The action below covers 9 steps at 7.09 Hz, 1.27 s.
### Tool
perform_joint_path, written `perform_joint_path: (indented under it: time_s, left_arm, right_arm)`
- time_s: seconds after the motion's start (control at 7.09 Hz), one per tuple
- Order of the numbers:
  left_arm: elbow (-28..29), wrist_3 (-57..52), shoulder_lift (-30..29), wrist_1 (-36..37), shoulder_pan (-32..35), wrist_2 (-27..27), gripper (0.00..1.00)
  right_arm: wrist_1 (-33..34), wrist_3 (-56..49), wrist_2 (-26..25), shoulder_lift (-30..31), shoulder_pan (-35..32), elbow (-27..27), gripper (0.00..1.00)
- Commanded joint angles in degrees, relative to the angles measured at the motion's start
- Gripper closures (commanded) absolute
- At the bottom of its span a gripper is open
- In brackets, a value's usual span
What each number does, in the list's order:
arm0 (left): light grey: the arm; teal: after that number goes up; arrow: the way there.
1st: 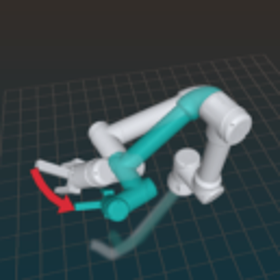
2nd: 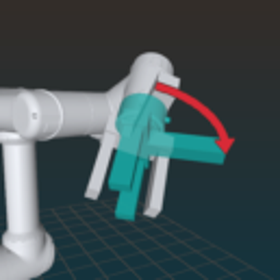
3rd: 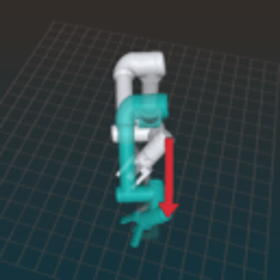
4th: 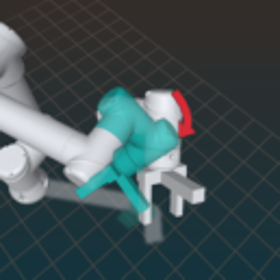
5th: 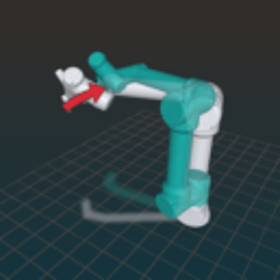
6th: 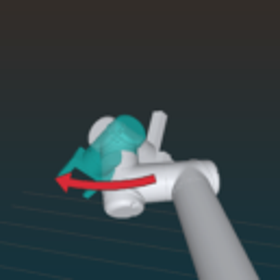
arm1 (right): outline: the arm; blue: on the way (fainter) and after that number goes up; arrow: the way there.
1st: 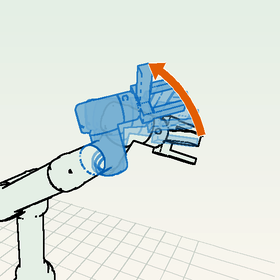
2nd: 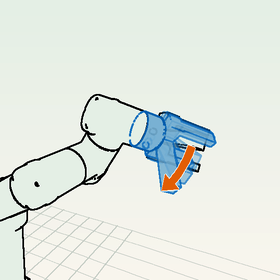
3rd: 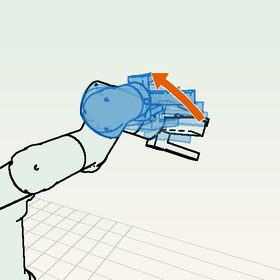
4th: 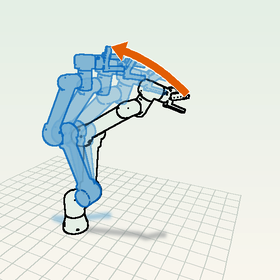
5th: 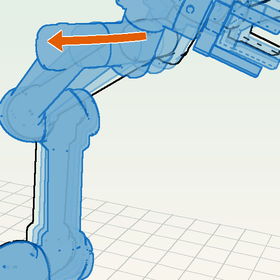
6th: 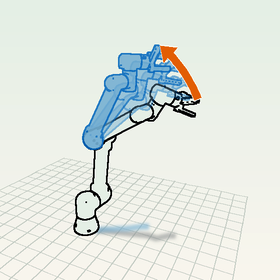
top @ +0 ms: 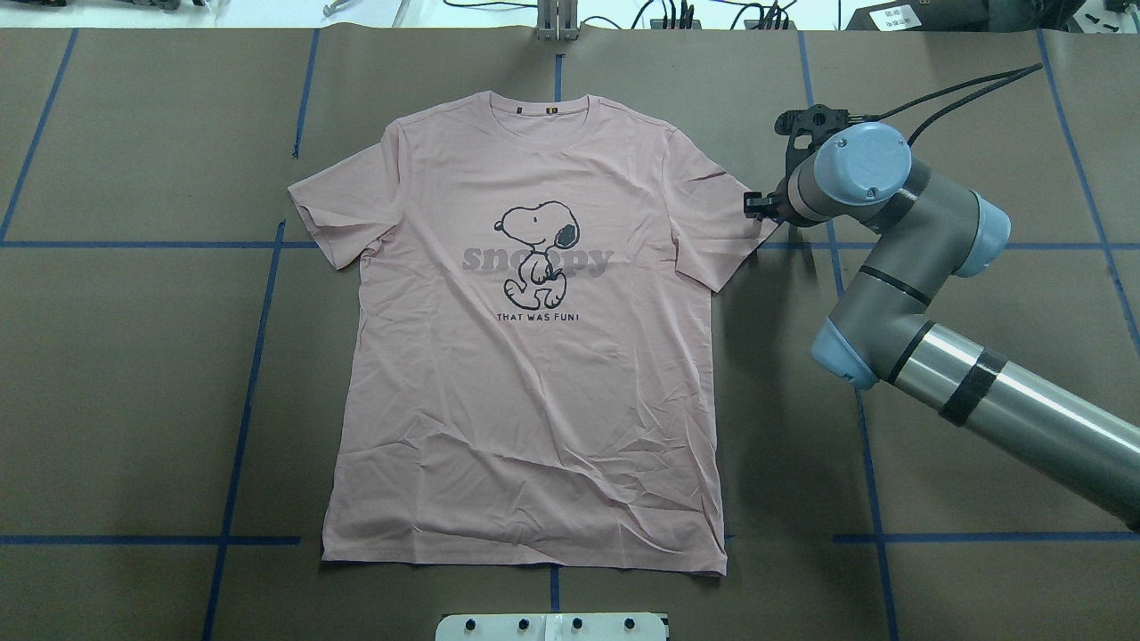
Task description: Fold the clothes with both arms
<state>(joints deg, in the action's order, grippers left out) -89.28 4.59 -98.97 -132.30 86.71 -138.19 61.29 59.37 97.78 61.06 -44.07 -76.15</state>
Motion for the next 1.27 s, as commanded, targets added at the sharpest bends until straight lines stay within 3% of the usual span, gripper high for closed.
perform_joint_path:
  time_s: [0.0,0.14,0.56,0.85,0.99,1.13]
  left_arm:
    - [-0.19,-0.11,0.09,-0.07,0.04,0.02,0.0]
    - [-0.19,-0.11,0.18,-0.07,0.04,0.02,0.0]
    - [-0.19,-0.02,0.09,0.02,0.04,0.02,0.0]
    - [-0.19,0.24,0.09,0.02,0.04,0.02,0.0]
    - [-0.19,0.33,0.09,0.02,-0.05,0.02,0.0]
    - [-0.11,0.42,0.09,0.02,-0.05,-0.07,0.0]
  right_arm:
    - [-1.7,2.14,-0.13,-0.15,0.04,1.35,0.84]
    - [-1.79,5.38,-0.04,-1.37,0.12,0.92,1.0]
    - [-0.3,5.5,0.22,-2.18,-0.05,-1.0,1.0]
    - [15.0,8.11,-1.17,-6.62,0.47,-7.06,1.0]
    - [19.87,12.83,-6.06,-11.97,3.69,-5.6,1.0]
    - [20.35,16.27,-7.5,-17.68,5.73,0.59,1.0]
